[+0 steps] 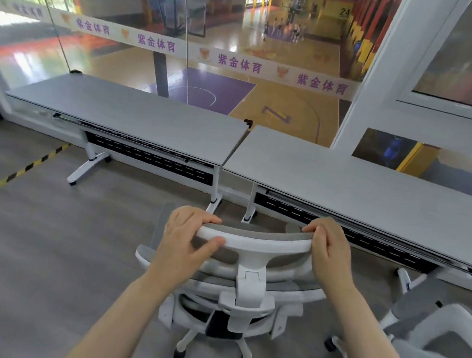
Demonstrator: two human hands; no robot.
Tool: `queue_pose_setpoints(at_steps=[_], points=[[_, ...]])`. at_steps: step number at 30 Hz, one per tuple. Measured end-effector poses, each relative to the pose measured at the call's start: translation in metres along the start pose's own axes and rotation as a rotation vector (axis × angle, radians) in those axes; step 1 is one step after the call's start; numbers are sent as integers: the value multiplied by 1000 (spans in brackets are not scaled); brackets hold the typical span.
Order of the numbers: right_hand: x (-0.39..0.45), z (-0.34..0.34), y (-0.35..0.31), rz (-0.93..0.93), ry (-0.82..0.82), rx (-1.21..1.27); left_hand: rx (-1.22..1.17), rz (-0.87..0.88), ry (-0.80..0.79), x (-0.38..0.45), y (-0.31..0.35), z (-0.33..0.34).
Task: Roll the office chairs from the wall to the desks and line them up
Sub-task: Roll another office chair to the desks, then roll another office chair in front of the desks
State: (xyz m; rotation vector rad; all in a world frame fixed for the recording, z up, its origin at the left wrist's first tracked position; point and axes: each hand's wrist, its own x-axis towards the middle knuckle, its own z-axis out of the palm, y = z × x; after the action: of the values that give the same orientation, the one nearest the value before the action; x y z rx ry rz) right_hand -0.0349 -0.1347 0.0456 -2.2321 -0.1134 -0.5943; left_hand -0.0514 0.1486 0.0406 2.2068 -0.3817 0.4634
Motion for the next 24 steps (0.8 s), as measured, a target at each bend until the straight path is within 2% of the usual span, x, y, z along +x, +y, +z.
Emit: queue_pose_setpoints(at_steps=[4,7,10,18,24], points=[[14,-8,-23,-15,-164,-144,52,22,-10,-4,-1,-9],[22,-2,-53,-123,-281,-299,101,34,-54,-11,0,-20],[19,19,-86,-222,-405,-294,128,13,-31,-23,-2,-34],[-35,113,-180,-517,-543,-120,363,-285,37,-120,-50,-120],[-113,201,-257,-635,-783,-18,537,-554,132,-247,-70,-228]])
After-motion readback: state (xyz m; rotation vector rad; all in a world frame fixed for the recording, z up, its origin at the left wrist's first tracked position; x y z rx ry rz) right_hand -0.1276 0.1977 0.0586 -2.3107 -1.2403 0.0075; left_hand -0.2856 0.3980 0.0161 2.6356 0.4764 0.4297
